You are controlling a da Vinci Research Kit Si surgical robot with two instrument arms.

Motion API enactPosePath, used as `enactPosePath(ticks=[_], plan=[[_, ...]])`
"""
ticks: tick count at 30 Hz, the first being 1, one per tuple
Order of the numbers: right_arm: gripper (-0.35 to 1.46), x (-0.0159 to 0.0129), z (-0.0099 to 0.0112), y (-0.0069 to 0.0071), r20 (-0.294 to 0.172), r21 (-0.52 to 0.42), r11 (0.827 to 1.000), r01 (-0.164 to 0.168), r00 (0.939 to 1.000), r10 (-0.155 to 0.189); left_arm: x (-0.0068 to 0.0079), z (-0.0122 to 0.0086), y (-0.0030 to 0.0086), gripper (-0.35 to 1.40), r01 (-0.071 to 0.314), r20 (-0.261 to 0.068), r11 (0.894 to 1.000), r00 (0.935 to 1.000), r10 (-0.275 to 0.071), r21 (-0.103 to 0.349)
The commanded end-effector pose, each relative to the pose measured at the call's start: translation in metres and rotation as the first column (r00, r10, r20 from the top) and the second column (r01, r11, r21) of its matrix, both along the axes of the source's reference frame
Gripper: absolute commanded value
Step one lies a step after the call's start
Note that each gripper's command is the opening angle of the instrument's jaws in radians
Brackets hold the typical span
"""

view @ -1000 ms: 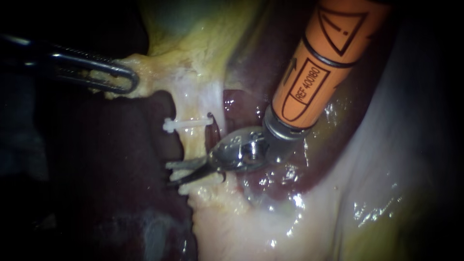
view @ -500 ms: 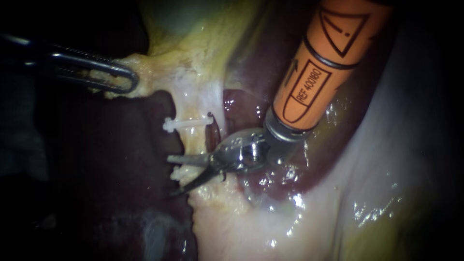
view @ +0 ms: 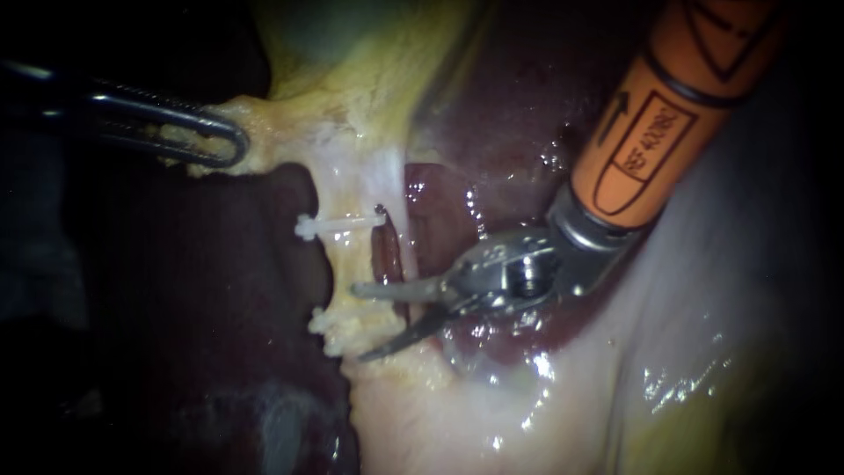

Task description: Go to the cutting position left tube

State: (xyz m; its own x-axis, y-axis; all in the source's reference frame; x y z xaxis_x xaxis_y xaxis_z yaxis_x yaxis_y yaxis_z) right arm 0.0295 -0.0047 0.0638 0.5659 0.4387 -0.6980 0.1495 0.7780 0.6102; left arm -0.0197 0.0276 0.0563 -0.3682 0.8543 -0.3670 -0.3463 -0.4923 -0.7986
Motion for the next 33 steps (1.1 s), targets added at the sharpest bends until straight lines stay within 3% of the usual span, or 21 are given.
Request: enactPosePath(ticks=[1, 13, 19, 23, 33], plan=[[1.2, -0.0002, 0.0004, 0.0001, 0.0, 0.0, 1.0, 0.0, 1.0, 0.0, 0.0, 0.0, 0.0, -0.35, 0.0, 0.0, 1.0, 1.0, 0.0, 0.0], [1.33, -0.0007, 0.0033, 0.0009, -0.005, -0.014, 1.0, -0.007, 1.0, 0.007, 0.0001, -0.0001, -0.0001, -0.35, 0.0, -0.001, 1.0, 1.0, 0.0, 0.0], [1.43, 0.0005, 0.0056, 0.0009, 0.018, 0.018, 0.999, -0.039, 0.9991, 0.039, 0.0, -0.0002, -0.0002, -0.35, 0.001, -0.001, 1.0, 1.0, -0.001, 0.0], [1.43, 0.0008, 0.007, 0.0011, 0.024, 0.032, 0.999, -0.04, 0.9989, 0.039, 0.0, -0.0002, -0.0002, -0.35, 0.001, -0.001, 1.0, 1.0, -0.001, 0.0], [1.43, 0.0009, 0.008, 0.002, 0.011, 0.081, 0.995, -0.058, 0.9983, 0.058, -0.0001, -0.0002, -0.0003, -0.35, 0.001, -0.002, 1.0, 1.0, -0.001, -0.001]])
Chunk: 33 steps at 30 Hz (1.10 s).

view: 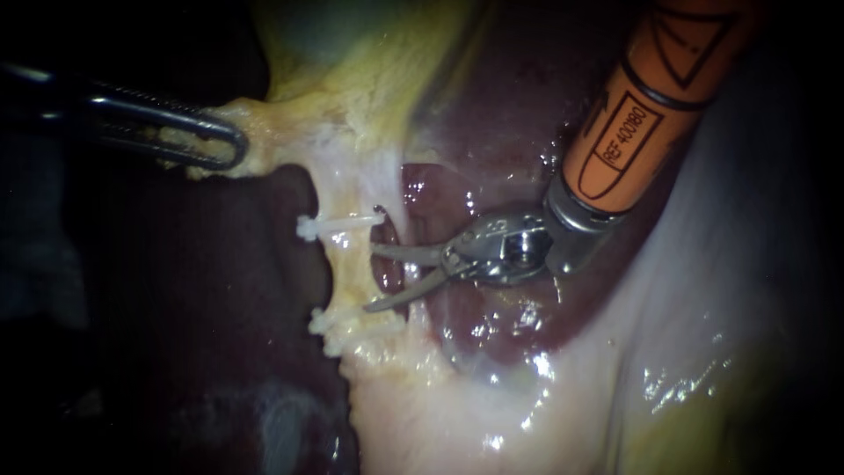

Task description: Go to the cutting position left tube

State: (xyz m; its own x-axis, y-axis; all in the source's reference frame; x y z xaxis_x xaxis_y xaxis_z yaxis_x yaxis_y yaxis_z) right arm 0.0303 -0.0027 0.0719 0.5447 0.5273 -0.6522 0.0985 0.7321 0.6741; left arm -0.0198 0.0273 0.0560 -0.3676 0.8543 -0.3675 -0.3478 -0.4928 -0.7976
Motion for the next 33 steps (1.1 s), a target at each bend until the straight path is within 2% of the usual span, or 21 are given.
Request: enactPosePath(ticks=[1, 11, 17, 33], plan=[[1.43, 0.0002, -0.0001, 0.0, -0.003, 0.006, 1.0, -0.001, 1.0, 0.001, 0.0, 0.0001, 0.0, -0.35, 0.0, 0.0, 1.0, 1.0, 0.0, 0.0], [1.43, 0.002, 0.0003, -0.0005, -0.012, 0.034, 0.999, 0.005, 0.9999, -0.005, -0.0001, 0.0001, 0.0, -0.35, 0.0, -0.001, 1.0, 1.0, 0.0, 0.0], [1.45, 0.0036, 0.0008, -0.0014, -0.033, 0.029, 0.999, 0.031, 0.999, -0.03, -0.0002, 0.0001, 0.0, -0.35, 0.001, -0.001, 1.0, 1.0, -0.001, 0.0], [1.45, 0.0068, 0.0, -0.0019, -0.059, 0.009, 1.0, 0.023, 0.998, -0.023, -0.0003, 0.0002, 0.0, -0.35, 0.002, -0.001, 1.0, 1.0, -0.002, -0.001]])
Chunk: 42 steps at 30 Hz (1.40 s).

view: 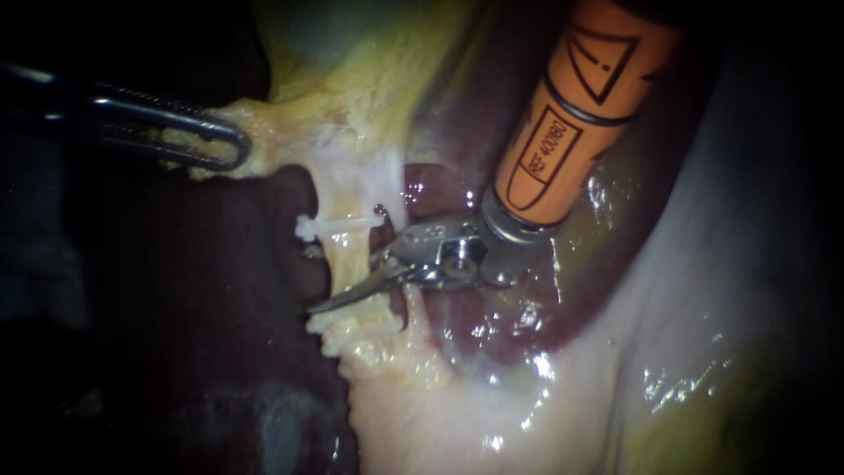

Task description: Go to the cutting position left tube

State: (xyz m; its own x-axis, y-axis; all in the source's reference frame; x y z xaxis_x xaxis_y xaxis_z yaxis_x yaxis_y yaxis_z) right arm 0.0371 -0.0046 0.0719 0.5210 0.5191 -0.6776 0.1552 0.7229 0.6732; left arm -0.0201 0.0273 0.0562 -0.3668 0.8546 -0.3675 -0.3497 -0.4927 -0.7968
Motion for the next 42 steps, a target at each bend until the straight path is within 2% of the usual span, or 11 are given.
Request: enactPosePath(ticks=[1, 5, 14, 19, 31, 42], plan=[[1.45, 0.0001, -0.0001, -0.0001, -0.006, 0.001, 1.0, -0.004, 1.0, 0.004, 0.0, 0.0, 0.0, -0.35, 0.0, 0.0, 1.0, 1.0, 0.0, 0.0], [1.45, 0.0007, -0.0006, -0.0004, -0.029, 0.006, 1.0, -0.018, 0.9994, 0.018, 0.0, 0.0, 0.0, -0.35, 0.0, 0.0, 1.0, 1.0, 0.0, 0.0], [1.45, 0.002, -0.0021, -0.0014, -0.08, 0.017, 1.0, -0.017, 0.9966, 0.018, -0.0001, 0.0, 0.0, -0.35, 0.0, 0.0, 1.0, 1.0, 0.0, 0.0], [1.45, 0.0023, -0.0037, -0.0017, -0.103, 0.028, 1.0, -0.014, 0.9946, 0.017, 0.0, 0.0, 0.0, -0.35, 0.0, 0.0, 1.0, 1.0, 0.0, 0.0], [1.45, 0.0024, -0.0073, -0.0014, -0.141, 0.053, 0.998, -0.022, 0.9895, 0.029, 0.0001, 0.0001, 0.0, -0.35, -0.001, 0.0, 1.0, 1.0, 0.001, 0.0], [1.41, 0.0021, -0.0083, -0.0007, -0.144, 0.091, 0.995, -0.034, 0.9885, 0.047, 0.0001, 0.0001, 0.0, -0.35, -0.001, 0.0, 1.0, 1.0, 0.001, 0.0]])
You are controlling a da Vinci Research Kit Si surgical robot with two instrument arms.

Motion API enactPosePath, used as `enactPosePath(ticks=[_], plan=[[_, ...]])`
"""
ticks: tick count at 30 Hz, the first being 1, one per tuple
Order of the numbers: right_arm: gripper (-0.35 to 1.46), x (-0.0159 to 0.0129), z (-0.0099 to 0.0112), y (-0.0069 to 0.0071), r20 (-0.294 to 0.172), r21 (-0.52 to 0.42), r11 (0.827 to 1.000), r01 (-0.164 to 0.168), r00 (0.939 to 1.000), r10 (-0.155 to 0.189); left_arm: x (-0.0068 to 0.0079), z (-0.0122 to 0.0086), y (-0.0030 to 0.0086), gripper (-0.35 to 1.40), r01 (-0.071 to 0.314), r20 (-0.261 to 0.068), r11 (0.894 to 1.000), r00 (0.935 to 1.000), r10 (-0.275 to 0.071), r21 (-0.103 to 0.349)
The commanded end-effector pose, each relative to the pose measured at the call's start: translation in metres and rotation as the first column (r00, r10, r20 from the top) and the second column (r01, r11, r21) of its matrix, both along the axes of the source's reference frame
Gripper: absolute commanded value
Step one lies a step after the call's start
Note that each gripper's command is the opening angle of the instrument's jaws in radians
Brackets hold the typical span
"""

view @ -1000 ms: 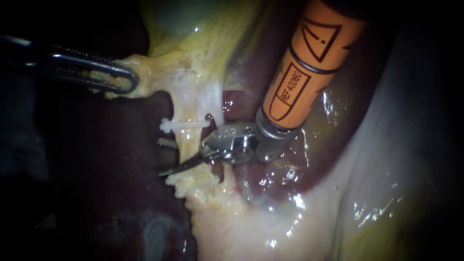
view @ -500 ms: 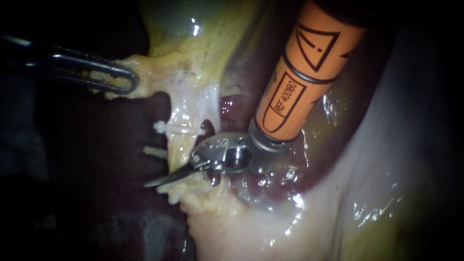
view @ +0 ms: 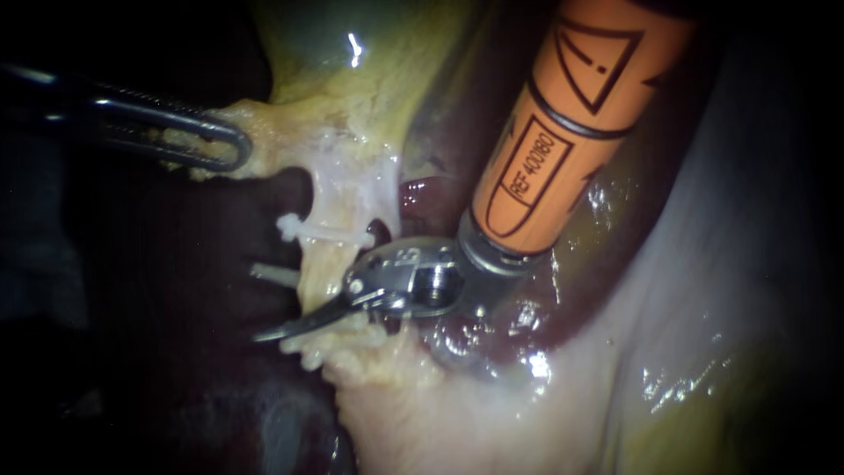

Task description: Go to the cutting position left tube

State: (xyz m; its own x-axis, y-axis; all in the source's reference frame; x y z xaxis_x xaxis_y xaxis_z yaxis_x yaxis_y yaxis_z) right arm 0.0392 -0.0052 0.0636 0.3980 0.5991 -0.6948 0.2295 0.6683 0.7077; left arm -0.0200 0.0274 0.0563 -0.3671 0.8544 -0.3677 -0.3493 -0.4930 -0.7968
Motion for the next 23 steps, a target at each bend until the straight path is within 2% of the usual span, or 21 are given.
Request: enactPosePath(ticks=[1, 23], plan=[[1.41, 0.0, 0.0, 0.0, -0.002, -0.001, 1.0, -0.003, 1.0, 0.003, 0.0, 0.0, 0.0, -0.35, 0.0, 0.0, 1.0, 1.0, 0.0, 0.0], [1.41, 0.0, -0.0006, 0.0001, -0.014, 0.021, 1.0, -0.001, 0.9999, 0.002, 0.0, 0.0001, 0.0, -0.35, -0.001, 0.0, 1.0, 1.0, 0.001, 0.0]])
